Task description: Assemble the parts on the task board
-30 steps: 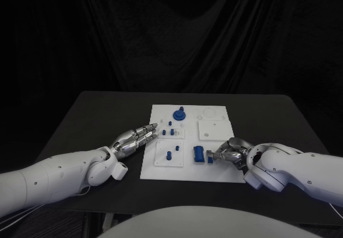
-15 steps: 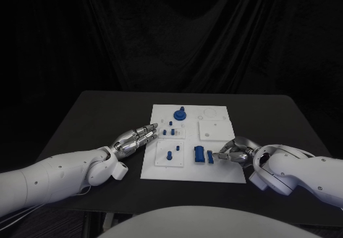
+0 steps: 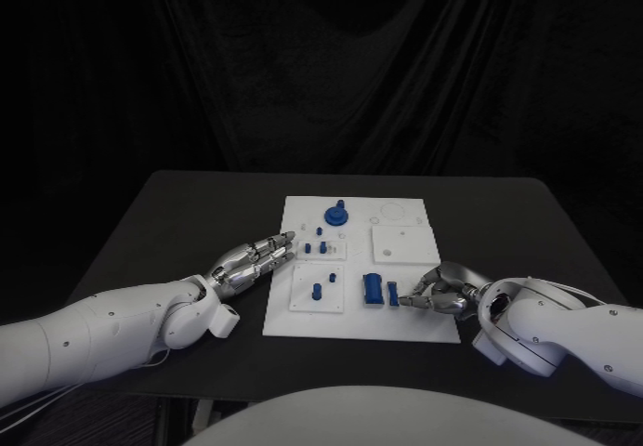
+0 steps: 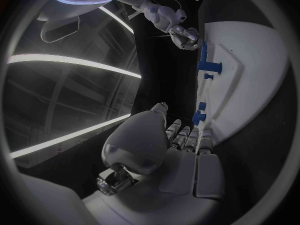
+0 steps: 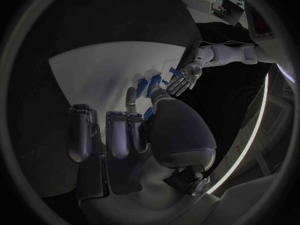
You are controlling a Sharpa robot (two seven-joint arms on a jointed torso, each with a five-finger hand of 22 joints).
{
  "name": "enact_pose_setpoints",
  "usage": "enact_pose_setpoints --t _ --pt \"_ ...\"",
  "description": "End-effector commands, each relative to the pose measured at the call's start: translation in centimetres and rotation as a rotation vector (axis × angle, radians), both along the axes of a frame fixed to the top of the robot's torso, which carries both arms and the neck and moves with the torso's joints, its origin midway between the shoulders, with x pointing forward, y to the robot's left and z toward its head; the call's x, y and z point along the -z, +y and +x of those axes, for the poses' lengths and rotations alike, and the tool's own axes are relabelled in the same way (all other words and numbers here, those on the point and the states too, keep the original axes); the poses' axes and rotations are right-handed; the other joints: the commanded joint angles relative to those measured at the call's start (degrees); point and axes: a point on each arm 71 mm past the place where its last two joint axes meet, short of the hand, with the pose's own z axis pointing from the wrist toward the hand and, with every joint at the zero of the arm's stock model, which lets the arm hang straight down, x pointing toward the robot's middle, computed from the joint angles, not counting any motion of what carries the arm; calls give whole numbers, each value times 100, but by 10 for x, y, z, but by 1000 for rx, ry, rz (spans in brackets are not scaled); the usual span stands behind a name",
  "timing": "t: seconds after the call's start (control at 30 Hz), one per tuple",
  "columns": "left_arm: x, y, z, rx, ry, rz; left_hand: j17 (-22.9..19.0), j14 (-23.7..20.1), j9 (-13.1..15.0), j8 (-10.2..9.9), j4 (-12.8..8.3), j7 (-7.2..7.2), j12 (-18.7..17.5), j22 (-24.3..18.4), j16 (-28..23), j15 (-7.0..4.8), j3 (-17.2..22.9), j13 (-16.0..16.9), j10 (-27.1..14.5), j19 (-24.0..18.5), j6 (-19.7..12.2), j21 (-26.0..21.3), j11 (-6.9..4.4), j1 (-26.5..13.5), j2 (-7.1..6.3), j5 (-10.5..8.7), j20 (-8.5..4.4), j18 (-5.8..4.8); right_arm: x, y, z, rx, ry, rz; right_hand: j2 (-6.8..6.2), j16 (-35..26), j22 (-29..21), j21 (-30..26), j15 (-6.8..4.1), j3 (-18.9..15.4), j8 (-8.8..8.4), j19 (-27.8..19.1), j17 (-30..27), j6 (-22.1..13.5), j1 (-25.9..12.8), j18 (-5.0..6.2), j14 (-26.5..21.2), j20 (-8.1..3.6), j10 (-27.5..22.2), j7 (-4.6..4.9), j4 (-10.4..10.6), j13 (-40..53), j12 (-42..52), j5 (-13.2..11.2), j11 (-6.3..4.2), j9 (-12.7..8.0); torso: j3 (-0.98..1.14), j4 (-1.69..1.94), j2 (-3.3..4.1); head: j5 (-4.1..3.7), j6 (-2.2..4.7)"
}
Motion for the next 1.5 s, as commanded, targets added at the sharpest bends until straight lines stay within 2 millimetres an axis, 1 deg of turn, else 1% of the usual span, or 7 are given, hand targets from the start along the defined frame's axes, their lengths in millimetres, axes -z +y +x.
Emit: enact_pose_setpoints --t 0.03,0.1,0.2,0.4,0.87,1.13,1.5 --pt "-5 0 -1 -15 -75 -74 -10 -2 7 38 5 3 22 -1 -21 55 39 5 25 8 10 -18 2 57 5 28 43 86 3 1 -1 -16 4 -24 78 2 1232 14 -45 -61 176 230 1009 19 13 73 495 -45 596 -45 4 1509 15 -101 -43 136 -5 1 -2 5 -1" --pt "-5 0 -1 -15 -74 -74 -10 -2 7 38 5 3 22 -1 -21 55 39 5 25 8 10 -18 2 57 5 28 43 86 3 1 -1 -9 -1 -24 138 1 1212 -45 -67 -118 368 203 1007 19 28 88 496 -66 596 -76 23 1509 15 -112 -77 297 -5 3 0 -1 -1" --pt "-5 1 -2 -15 -74 -73 -10 -2 7 38 5 3 22 -1 -21 55 39 5 25 8 10 -18 2 57 5 28 43 86 3 1 0 1 -9 -22 188 -3 1208 -58 -85 -155 490 197 1000 -10 40 91 494 -82 596 -99 38 1509 15 -98 -95 411 -1 1 1 -7 -1" --pt "-5 0 -1 -12 -71 -75 -10 -2 7 38 -3 5 22 -3 -21 55 45 5 25 7 9 -18 2 59 2 29 43 85 5 2 1 7 -12 -26 258 -7 1204 -74 -105 -170 607 191 993 -39 97 93 493 -99 596 -126 28 1509 15 -36 -115 523 2 17 5 -30 -1" --pt "-4 -1 -2 -8 -65 -74 -10 -2 7 38 -8 5 22 -4 -21 62 53 6 26 7 9 -19 3 57 3 26 44 83 11 3 5 11 2 -43 399 -37 1183 -139 -137 -130 716 163 935 -74 297 108 479 -129 596 -170 -59 1509 15 34 -154 631 -4 8 4 -1 -1" --pt "-4 -1 -2 -6 -63 -76 -10 -2 7 38 -8 5 22 -4 -21 62 53 6 26 7 9 -19 3 57 3 26 44 83 15 8 5 4 9 -45 346 -47 1177 -164 -150 -147 756 154 918 -103 496 113 474 -145 596 -183 -205 1509 15 34 -168 674 0 8 4 -4 -1" --pt "-3 0 -4 -9 -64 -77 -10 -2 6 37 -9 5 22 -5 -21 67 57 6 25 6 5 -19 2 56 5 25 45 81 14 8 7 2 -21 -51 350 -49 1175 -170 -155 -161 784 152 916 -103 575 114 474 -151 596 -185 -256 1509 15 -71 -171 697 1 5 3 13 -1"
